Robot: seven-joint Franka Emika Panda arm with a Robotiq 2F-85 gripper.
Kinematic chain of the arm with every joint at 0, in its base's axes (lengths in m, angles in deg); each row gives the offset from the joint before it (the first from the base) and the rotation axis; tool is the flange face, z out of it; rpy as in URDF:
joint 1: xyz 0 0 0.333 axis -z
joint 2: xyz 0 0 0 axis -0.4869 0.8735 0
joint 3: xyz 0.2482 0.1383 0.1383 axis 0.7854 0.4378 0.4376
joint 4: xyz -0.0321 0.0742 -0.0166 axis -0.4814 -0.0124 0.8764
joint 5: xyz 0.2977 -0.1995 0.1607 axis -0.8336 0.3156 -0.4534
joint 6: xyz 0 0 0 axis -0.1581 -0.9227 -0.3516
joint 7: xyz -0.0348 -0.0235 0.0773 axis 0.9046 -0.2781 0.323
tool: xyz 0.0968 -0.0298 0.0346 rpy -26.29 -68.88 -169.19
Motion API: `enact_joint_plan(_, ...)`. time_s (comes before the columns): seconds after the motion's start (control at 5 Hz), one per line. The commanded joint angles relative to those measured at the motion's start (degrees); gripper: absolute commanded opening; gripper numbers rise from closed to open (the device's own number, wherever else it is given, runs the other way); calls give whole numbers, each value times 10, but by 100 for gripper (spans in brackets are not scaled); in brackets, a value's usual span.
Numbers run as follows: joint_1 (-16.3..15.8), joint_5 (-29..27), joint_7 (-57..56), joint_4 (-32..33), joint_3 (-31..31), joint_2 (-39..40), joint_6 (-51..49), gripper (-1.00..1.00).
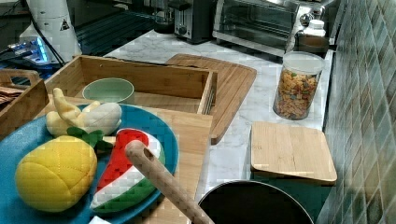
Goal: Close the drawer.
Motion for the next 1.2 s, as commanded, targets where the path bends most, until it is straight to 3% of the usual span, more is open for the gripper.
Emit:
enact_joint_plan(0.2, 1, -2, 0, 1, 0, 1, 0, -100)
enact_joint_plan(0.4, 2, -15, -44, 39, 2, -20, 28, -100)
enact_joint_plan(0.6, -3, -37, -168, 126, 10, -73, 87, -100)
enact_joint_plan(0.8, -19, -27, -293, 195, 20, -106, 140, -100)
enact_joint_plan(1.0, -30, -31, -352, 199, 26, -98, 112, -100)
enact_joint_plan(1.2, -41, 9, -397, 265, 46, -117, 174, -100)
